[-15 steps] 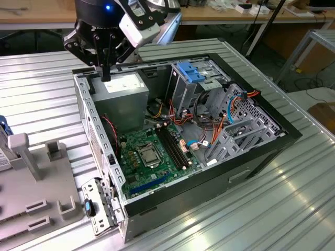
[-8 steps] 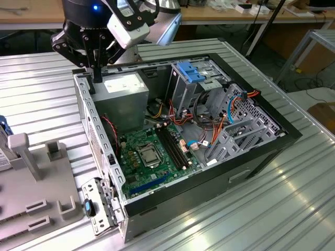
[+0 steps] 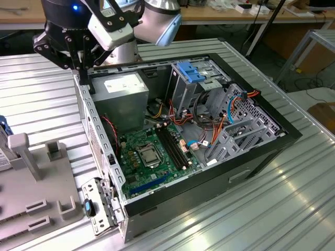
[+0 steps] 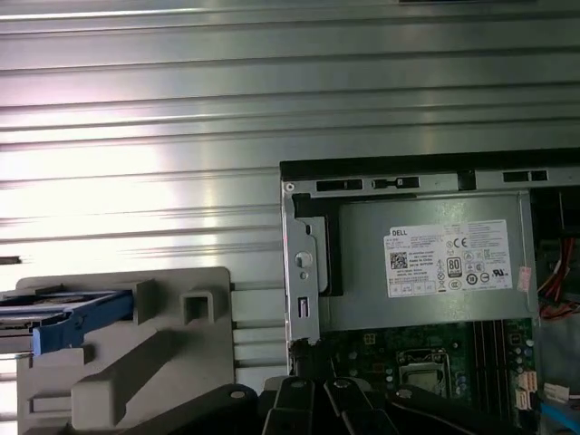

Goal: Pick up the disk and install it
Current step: 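Reach for the disk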

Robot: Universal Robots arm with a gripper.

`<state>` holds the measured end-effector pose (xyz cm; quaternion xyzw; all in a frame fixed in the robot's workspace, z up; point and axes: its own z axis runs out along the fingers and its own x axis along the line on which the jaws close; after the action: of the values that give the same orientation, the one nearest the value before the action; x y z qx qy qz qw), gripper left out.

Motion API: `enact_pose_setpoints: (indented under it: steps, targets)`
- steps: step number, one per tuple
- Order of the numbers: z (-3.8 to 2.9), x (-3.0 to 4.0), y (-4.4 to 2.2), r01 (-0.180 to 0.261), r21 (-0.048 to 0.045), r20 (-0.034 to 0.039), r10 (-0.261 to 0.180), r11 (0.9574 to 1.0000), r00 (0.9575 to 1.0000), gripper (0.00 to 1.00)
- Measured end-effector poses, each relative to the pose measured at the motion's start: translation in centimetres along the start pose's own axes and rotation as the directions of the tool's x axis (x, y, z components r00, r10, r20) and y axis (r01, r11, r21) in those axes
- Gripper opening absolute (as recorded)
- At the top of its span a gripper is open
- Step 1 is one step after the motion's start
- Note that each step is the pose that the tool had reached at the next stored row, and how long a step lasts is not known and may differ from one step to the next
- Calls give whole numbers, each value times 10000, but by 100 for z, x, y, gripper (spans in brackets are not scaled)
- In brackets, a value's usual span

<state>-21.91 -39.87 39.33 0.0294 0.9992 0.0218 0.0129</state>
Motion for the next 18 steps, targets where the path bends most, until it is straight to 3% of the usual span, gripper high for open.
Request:
enact_pose_setpoints:
  steps: [8,12,14,18]
  targets:
    - [-4,192,32,38,0,-2,-38,10000,10000,11]
    - [-7,366,51,95,-3,-4,-95,10000,10000,11]
    - [-8,421,50,118,-3,-5,-118,9999,9999,11]
    - [-14,626,43,174,-4,-8,-174,9998,9998,11]
